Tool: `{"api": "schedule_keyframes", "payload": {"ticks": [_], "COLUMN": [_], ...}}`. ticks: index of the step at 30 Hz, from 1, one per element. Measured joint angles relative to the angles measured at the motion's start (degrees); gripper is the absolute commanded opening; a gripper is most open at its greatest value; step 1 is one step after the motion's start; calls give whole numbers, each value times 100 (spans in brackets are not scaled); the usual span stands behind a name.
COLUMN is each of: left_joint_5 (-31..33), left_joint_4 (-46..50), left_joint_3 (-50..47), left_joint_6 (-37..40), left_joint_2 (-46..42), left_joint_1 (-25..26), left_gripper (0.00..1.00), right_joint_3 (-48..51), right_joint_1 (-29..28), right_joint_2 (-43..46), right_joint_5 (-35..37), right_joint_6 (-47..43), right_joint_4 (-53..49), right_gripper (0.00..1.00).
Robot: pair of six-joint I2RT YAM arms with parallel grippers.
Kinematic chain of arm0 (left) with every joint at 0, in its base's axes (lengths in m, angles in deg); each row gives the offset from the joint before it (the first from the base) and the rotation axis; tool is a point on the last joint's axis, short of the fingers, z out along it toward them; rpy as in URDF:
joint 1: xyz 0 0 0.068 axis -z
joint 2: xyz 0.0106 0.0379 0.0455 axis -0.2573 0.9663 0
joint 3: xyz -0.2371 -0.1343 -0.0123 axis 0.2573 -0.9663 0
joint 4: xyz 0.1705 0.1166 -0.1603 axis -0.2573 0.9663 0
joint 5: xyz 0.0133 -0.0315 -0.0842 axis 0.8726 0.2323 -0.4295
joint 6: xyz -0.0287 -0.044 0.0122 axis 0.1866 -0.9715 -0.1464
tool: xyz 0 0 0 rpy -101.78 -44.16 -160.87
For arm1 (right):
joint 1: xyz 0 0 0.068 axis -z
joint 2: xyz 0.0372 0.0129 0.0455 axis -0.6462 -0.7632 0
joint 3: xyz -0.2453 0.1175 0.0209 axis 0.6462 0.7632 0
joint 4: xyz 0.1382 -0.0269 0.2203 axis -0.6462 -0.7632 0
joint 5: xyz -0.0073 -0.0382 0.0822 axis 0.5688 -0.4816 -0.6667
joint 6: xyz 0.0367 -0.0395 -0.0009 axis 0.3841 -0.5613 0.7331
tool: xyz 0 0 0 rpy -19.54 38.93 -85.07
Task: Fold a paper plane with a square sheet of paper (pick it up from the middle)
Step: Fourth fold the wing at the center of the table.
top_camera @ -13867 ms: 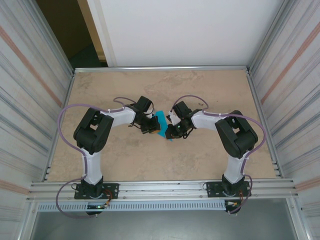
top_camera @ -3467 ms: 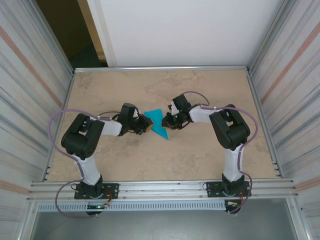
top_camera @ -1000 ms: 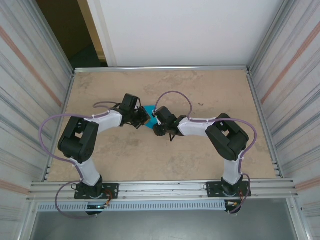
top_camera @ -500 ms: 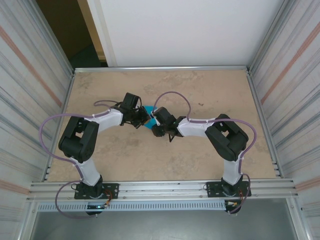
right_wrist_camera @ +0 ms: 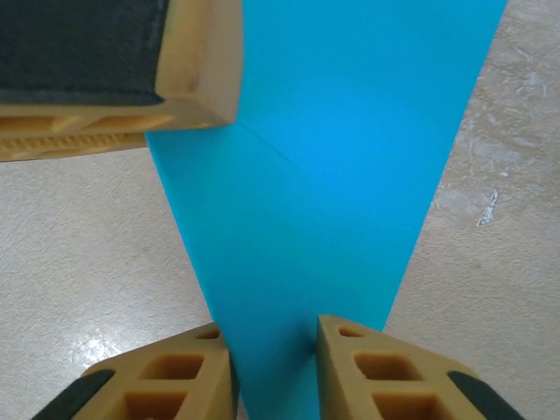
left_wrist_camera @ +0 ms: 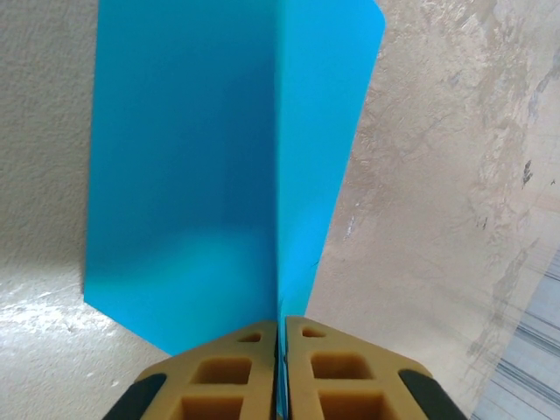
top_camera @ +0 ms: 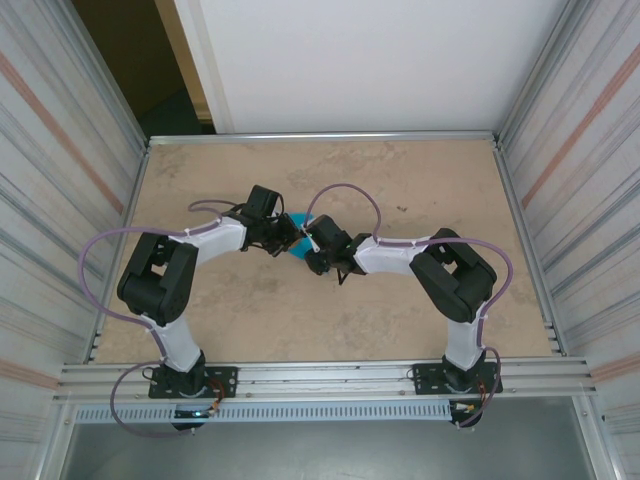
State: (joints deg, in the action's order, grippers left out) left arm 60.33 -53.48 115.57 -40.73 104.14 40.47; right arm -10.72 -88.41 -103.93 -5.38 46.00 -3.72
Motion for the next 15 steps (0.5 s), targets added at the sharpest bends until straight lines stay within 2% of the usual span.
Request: {"api": "schedule_keyframes", "payload": {"ticks": [7, 15], "left_joint_5": [-9, 2], "left_joint_4": [68, -417], "left_joint_3": [0, -704], "left_joint_6": [133, 192], "left_joint_2": [-221, -1305], "left_joint_1": [-387, -986], "left_gripper": [31, 41], "right_joint_3": [87, 175], "right_joint_1": [2, 127], "right_joint_2": [0, 0], "right_joint_5": [-46, -566], "right_joint_6": [-90, -63], "right_joint_4": [9, 162], "right_gripper": [16, 14]}}
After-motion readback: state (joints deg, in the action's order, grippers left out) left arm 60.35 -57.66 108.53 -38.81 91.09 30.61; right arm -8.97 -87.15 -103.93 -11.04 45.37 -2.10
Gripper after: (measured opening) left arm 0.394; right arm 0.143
